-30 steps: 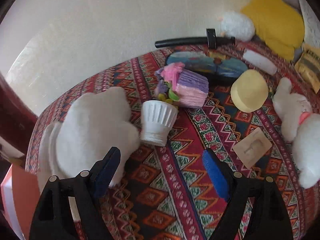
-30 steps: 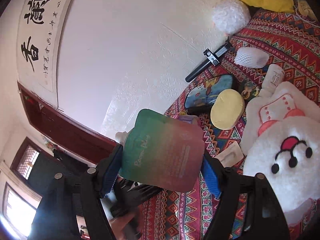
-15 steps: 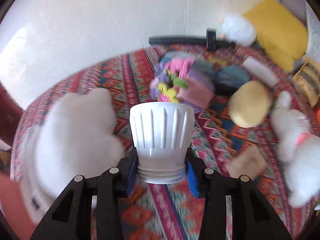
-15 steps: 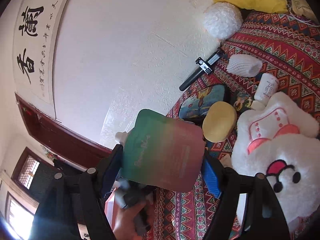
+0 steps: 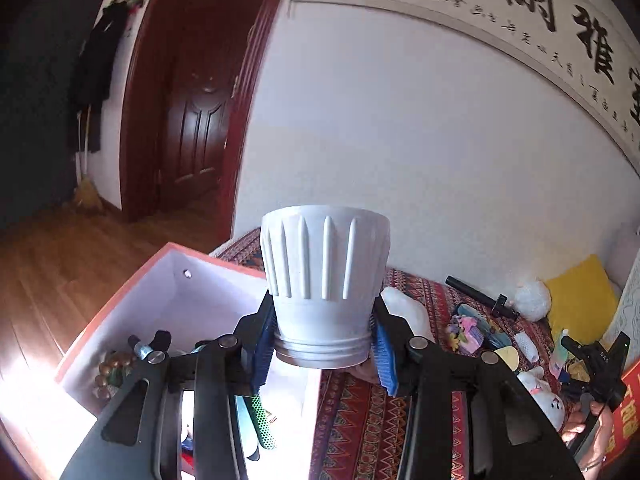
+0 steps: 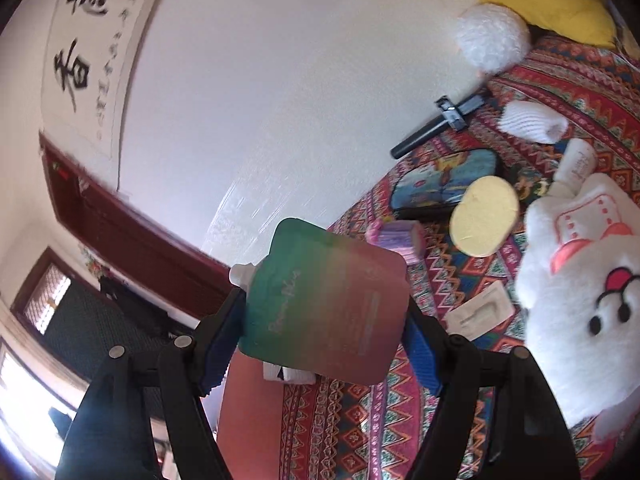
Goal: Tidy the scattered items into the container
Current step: 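Put the white ribbed cup in the box with the left gripper while the right holds the pouch, then drop the pink-green pouch into the box with the right gripper, then grasp the yellow round sponge with the right gripper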
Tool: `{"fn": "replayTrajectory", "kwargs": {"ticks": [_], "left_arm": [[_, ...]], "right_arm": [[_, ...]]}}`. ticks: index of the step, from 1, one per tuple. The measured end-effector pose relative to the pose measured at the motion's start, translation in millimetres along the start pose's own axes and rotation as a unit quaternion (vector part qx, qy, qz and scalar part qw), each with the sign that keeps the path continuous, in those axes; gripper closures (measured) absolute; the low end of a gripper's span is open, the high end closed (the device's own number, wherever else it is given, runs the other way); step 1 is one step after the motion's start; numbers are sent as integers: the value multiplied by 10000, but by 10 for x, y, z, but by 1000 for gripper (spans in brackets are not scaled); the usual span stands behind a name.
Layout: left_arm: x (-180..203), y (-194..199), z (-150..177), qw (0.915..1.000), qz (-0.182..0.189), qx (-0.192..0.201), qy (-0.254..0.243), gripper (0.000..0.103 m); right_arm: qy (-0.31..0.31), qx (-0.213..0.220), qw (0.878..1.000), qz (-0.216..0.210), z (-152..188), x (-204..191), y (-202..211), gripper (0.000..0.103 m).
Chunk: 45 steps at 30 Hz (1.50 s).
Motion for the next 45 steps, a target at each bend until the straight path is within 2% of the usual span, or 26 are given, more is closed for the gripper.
{"fn": "replayTrajectory", "kwargs": {"ticks": [3, 4, 5, 6, 8, 11, 14, 20, 25, 29, 32, 33, 36, 38, 41, 43, 45], "left_arm": [[-287, -345, 7, 9993, -13, -368, 101, 63], [-326, -497, 27, 9985, -47, -535, 121, 56], [-393, -589, 46, 9974, -129, -691, 164, 41], [-472, -606, 81, 9968, -231, -737, 221, 35], [-573, -552, 60, 9976, -310, -498, 379, 25], [-870, -273, 1, 9960, -326, -14, 831, 14], [-1136, -63, -10, 9912, -445, 214, 1227, 11], [-1559, 66, 75, 9816, -519, 216, 1827, 11], [-1722, 170, 31, 9784, -467, 342, 1984, 11], [-1811, 245, 0, 9756, -421, 453, 2109, 11], [-1818, 258, -10, 9757, -381, 459, 2107, 11], [-1809, 259, -14, 9759, -374, 460, 2100, 11], [-1775, 243, -19, 9769, -334, 444, 2062, 11], [-1742, 242, -24, 9776, -307, 434, 2037, 11], [-1670, 255, -36, 9790, -260, 439, 1976, 11], [-1622, 263, -45, 9798, -240, 458, 1934, 11], [-1569, 257, -54, 9805, -214, 458, 1899, 11]], "right_arm": [[402, -88, 9992, -20, 148, -312, -80, 30], [509, -127, 9986, -60, 201, -412, -108, 30], [616, -180, 9979, -118, 263, -516, -141, 30], [709, -235, 9971, -176, 327, -604, -171, 30], [917, -365, 9948, -268, 475, -801, -235, 30], [1346, -597, 9884, -371, 733, -1093, -322, 30], [1697, -887, 9800, -536, 1014, -1347, -396, 30], [2241, -1627, 9566, -912, 1668, -1894, -666, 30], [2599, -1916, 9375, -1298, 2030, -2517, -972, 30], [2516, -1900, 9351, -1616, 2059, -3063, -1276, 29], [2450, -1820, 9370, -1699, 2038, -3431, -1483, 7], [2505, -1798, 9362, -1690, 2041, -3518, -1489, 7], [2961, -1700, 9208, -1888, 2068, -3731, -1273, 7], [3309, -1481, 9125, -1894, 2070, -3709, -1033, 7], [3676, -1079, 9076, -1716, 1995, -3513, -640, 7], [3718, -800, 9121, -1531, 1890, -3315, -402, 7], [3598, -520, 9234, -1234, 1720, -3043, -206, 7]]}}
Point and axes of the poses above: each gripper's, at about its wrist camera, not at the fingertips, and y roughly against the way its jaws point, x to its right, z to its underside, the point moved 4 cm from there along -y, roughly the way its jaws point, and after that the axes turned 2 degrees about z, right-handed, at the moved point
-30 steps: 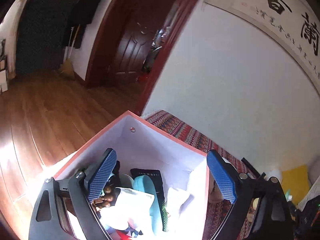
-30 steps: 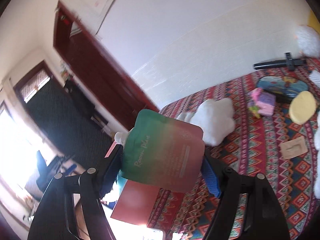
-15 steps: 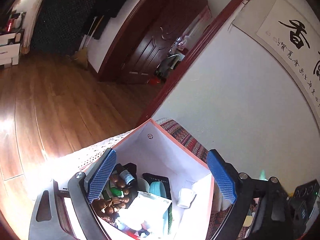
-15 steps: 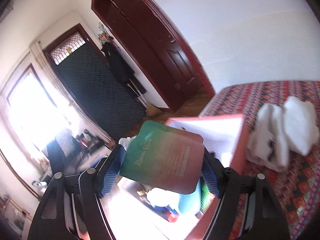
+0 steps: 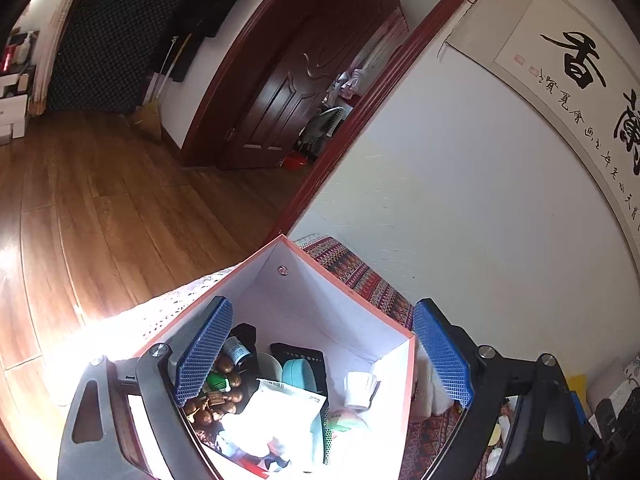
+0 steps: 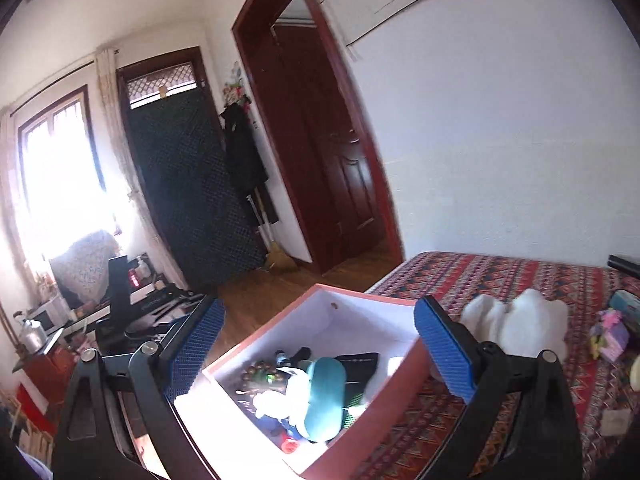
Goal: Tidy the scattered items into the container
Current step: 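Grasp the yellow round sponge with the right gripper, then lift the yellow sponge with the right gripper while the left moves over the bedspread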
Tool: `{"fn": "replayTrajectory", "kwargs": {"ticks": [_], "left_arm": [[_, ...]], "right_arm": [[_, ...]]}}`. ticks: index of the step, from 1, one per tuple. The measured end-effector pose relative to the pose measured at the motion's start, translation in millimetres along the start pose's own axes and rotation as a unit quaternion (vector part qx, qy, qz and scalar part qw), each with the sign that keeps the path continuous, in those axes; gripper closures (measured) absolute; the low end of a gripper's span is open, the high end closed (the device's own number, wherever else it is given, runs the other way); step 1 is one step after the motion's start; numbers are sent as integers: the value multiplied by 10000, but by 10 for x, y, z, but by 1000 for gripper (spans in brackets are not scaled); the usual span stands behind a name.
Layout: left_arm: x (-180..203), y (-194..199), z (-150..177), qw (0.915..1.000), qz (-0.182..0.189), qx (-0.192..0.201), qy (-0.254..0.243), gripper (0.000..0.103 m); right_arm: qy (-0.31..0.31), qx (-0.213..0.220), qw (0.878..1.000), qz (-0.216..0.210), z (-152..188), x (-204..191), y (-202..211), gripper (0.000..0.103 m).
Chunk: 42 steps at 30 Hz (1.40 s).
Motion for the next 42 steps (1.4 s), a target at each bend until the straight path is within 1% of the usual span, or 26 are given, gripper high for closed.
{"fn": "replayTrajectory", "kwargs": {"ticks": [3, 4, 6, 8, 9, 10, 11, 13, 14, 15, 20, 21, 22, 23, 24, 26, 27, 28, 29, 30, 31, 33, 35, 37, 39, 42], "left_arm": [[109, -22, 32, 10000, 51, -6, -62, 11], [157, -38, 52, 9999, 87, -19, -99, 11], [286, -80, 107, 9996, 193, -72, -214, 11], [442, -138, 184, 9988, 271, -157, -377, 11], [528, -171, 231, 9982, 293, -202, -474, 11], [612, -203, 276, 9975, 313, -250, -574, 11], [699, -239, 325, 9967, 333, -304, -674, 11], [865, -307, 424, 9947, 387, -410, -855, 11], [941, -337, 471, 9938, 406, -452, -936, 11], [1010, -363, 513, 9929, 415, -487, -1007, 11], [1245, -462, 672, 9893, 447, -630, -1239, 11], [1281, -480, 695, 9885, 448, -654, -1287, 11], [1315, -497, 711, 9877, 441, -673, -1342, 11], [1344, -513, 726, 9869, 417, -683, -1400, 11], [1368, -529, 735, 9862, 380, -684, -1458, 11], [1408, -559, 755, 9851, 302, -669, -1555, 11], [1418, -574, 760, 9848, 269, -665, -1583, 11], [1425, -593, 771, 9845, 252, -678, -1600, 11], [1431, -612, 779, 9842, 250, -702, -1608, 11], [1433, -629, 788, 9839, 249, -729, -1612, 11], [1434, -641, 798, 9837, 245, -751, -1613, 11], [1429, -649, 803, 9835, 250, -775, -1614, 11], [1419, -631, 787, 9836, 263, -757, -1618, 11], [1399, -609, 760, 9841, 272, -726, -1597, 11], [1386, -587, 751, 9847, 312, -727, -1555, 11], [1396, -556, 758, 9848, 395, -735, -1523, 11]], "right_arm": [[-605, 236, 9958, 644, 156, 602, 437, 7], [-919, 315, 9916, 852, 236, 848, 587, 7], [-1648, 421, 9764, 1330, 446, 1400, 864, 7], [-2367, 473, 9566, 1633, 700, 1917, 1024, 7], [-2768, 446, 9440, 1739, 848, 2183, 1069, 9], [-3235, 383, 9282, 1798, 1002, 2456, 1092, 12], [-3660, 369, 9134, 1744, 1125, 2693, 1098, 15], [-4195, 357, 8915, 1671, 1299, 3039, 1061, 16], [-4290, 283, 8846, 1806, 1352, 3161, 1023, 16], [-4286, 186, 8811, 1991, 1385, 3279, 970, 16], [-3931, -184, 8731, 2878, 1370, 3733, 663, 14], [-3806, -294, 8696, 3131, 1341, 3851, 568, 12], [-3721, -404, 8623, 3411, 1313, 3973, 487, 9], [-3676, -494, 8504, 3731, 1292, 4121, 410, 3], [-3698, -545, 8352, 4033, 1299, 4268, 363, 1], [-4009, -608, 7909, 4583, 1387, 4553, 349, 1], [-4215, -518, 7719, 4732, 1431, 4670, 358, 1], [-4313, -488, 7584, 4863, 1449, 4752, 350, 1], [-4284, -544, 7479, 5041, 1452, 4818, 317, 1], [-4207, -625, 7405, 5203, 1461, 4890, 264, 1], [-4136, -726, 7379, 5283, 1481, 4954, 213, 1], [-4056, -909, 7432, 5243, 1531, 5066, 159, 3], [-4004, -706, 7568, 5119, 1517, 5060, 267, 17], [-4036, -386, 7855, 4676, 1464, 4932, 395, 17], [-3959, -90, 8167, 4197, 1375, 4670, 537, 17], [-4015, 392, 8567, 3215, 1260, 4138, 836, 17]]}}
Point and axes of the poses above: each gripper's, at about its wrist camera, not at the fingertips, and y roughly against the way its jaws point, x to its right, z to its underside, the point moved 4 cm from there along -y, roughly the way its jaws point, and after that the axes turned 2 degrees about z, right-handed, at the moved point
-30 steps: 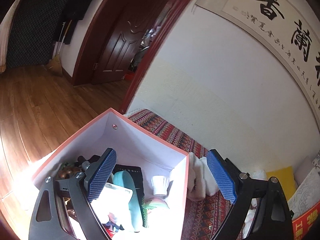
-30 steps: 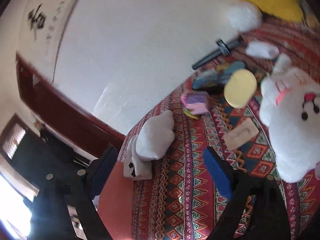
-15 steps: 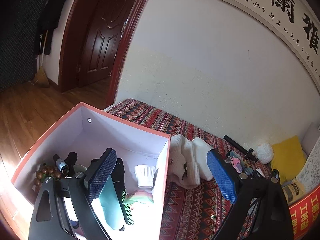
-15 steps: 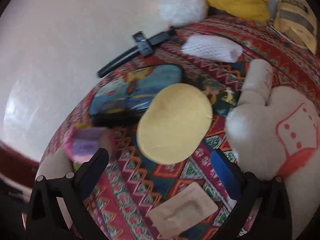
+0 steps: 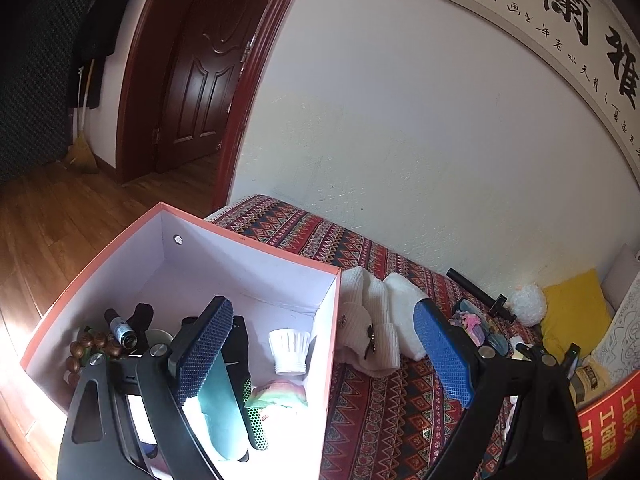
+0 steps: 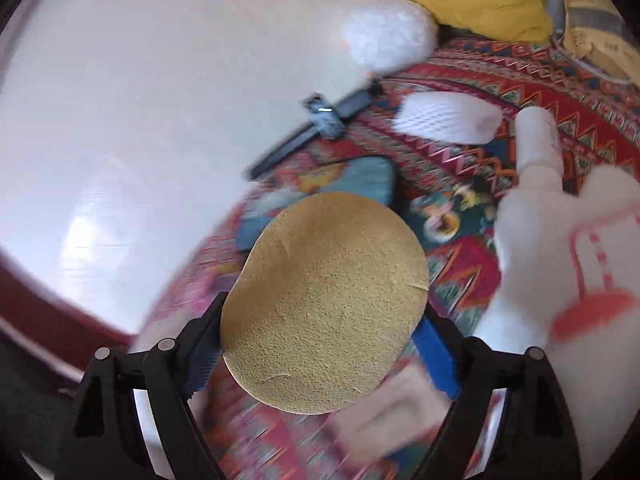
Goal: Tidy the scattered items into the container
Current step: 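Lift the yellow sponge with the right gripper while the left moves over the bedspread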
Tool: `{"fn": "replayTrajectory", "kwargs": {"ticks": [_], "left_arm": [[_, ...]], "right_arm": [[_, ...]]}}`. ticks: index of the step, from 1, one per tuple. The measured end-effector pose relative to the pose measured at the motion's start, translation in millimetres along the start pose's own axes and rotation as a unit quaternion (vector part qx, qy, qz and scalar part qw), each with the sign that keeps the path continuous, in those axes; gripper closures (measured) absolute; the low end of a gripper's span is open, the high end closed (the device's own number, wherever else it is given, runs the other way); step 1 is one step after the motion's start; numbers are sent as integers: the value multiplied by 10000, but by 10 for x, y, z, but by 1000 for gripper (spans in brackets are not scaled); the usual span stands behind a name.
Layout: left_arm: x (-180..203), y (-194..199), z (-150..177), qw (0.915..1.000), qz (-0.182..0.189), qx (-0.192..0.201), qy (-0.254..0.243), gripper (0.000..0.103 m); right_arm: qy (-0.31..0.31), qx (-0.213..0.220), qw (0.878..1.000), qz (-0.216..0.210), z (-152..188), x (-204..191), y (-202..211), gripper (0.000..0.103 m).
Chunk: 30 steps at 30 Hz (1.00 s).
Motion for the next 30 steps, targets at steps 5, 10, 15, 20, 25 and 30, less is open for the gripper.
{"fn": "replayTrajectory", "kwargs": {"ticks": [5, 10, 15, 20, 25, 30], "left_arm": [[107, 11, 36, 10000, 59, -8, -54, 11], [343, 12, 123, 9995, 154, -59, -257, 11], [788, -76, 304, 9965, 275, -169, -767, 11], [1494, -471, 838, 9844, 310, -596, -1629, 11], [2316, -1003, 1698, 9734, 272, -1129, -1975, 11], [3118, -1707, 2263, 9653, 122, -1120, -2354, 11]], "right_arm": [[257, 179, 9930, -1141, 293, -389, 974, 17], [529, 973, 9823, -1510, 520, -472, 1810, 17], [390, 1149, 9718, -2020, 260, -536, 2206, 17], [775, 2003, 9418, -2586, -127, -746, 2839, 17], [892, 2427, 9360, -2388, -269, -622, 3024, 17], [540, 2150, 9423, -2507, -415, -369, 2864, 17]]}}
Point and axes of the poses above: each gripper's, at about its wrist camera, not at the fingertips, and y roughly against the way its jaws point, x to its right, z to its underside, the point moved 4 cm from there along -y, roughly the way its jaws point, and after that the axes turned 2 degrees about z, right-handed, at the moved point
